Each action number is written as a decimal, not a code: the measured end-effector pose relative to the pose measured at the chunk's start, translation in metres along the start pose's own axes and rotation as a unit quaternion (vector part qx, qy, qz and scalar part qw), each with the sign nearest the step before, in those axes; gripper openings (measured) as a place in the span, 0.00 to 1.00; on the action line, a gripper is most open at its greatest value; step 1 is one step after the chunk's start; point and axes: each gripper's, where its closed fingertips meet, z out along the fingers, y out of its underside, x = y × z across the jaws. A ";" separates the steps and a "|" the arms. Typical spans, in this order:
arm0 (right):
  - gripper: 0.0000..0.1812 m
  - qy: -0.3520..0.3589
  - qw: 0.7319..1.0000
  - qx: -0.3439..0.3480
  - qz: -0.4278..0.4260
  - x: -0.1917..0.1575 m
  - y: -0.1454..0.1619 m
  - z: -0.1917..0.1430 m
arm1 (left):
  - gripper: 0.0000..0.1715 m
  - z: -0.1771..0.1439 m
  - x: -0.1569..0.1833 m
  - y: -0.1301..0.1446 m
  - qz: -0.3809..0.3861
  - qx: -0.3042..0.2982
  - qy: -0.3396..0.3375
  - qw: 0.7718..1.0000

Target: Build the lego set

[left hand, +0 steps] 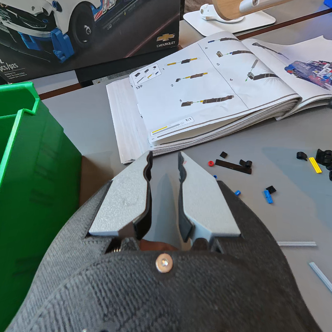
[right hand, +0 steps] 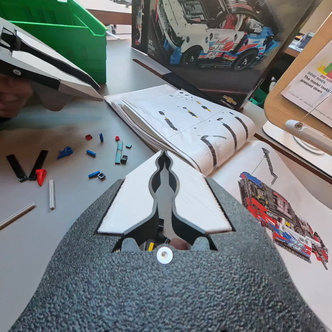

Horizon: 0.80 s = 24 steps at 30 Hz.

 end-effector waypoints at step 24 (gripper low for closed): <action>0.00 0.053 0.997 -0.002 0.052 0.047 0.008 -0.019 | 0.15 -0.006 -0.023 -0.011 -0.037 0.041 -0.046 0.997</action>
